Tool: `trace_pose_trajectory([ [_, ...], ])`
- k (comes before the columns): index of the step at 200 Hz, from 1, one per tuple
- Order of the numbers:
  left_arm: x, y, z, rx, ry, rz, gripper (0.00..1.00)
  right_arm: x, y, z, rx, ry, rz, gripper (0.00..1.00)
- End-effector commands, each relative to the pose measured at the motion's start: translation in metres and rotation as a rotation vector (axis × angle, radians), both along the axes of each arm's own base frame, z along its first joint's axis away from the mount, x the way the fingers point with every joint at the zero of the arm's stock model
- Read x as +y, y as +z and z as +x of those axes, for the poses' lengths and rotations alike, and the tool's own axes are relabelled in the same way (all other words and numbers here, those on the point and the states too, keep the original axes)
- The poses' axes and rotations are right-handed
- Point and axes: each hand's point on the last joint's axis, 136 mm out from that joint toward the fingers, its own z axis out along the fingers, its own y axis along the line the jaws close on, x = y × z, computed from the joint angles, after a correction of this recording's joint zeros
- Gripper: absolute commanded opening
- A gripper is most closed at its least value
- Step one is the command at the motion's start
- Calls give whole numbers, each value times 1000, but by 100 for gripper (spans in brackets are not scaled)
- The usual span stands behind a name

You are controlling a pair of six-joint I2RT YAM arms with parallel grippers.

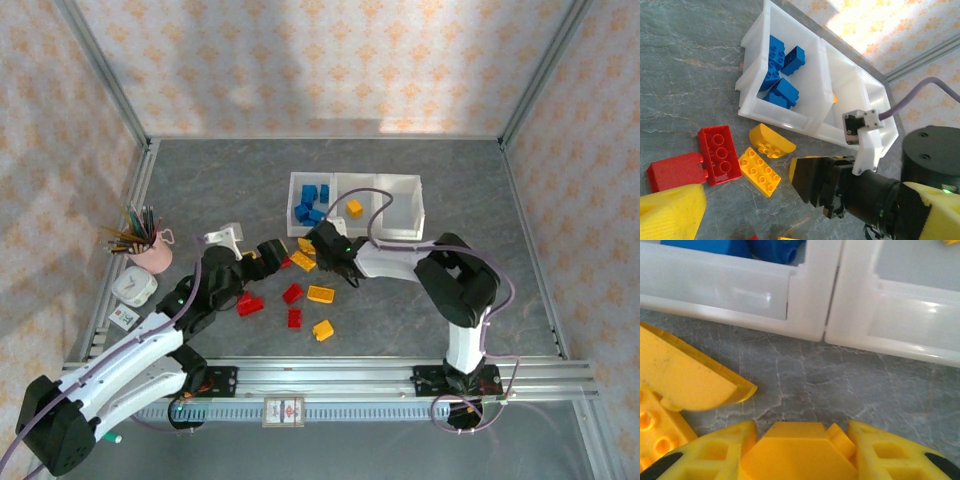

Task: Sort the legos into containers by color
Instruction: Pick up the lego from the center of the table, then place the lego in the container.

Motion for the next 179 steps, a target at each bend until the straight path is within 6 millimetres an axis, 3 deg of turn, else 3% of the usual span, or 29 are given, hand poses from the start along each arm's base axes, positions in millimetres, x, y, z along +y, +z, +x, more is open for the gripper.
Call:
trace_pose_trajectory([
  [1,-4,14,3,-18,-19,-2,99,-10,27,-3,-37,-23,33,42],
  [40,-18,18,3,-17,-64,-3,99,-27,54,-3,-57,-59,79,42],
  [85,-38,15,7,-5,-114,13,99,-56,81,28,-90,-120,117,42],
  [131,-52,18,16,-11,-138,12,99,-67,82,66,-113,-153,82,42],
  [179,-57,21,26,-24,-134,30,99,-63,69,98,-101,-165,82,44],
])
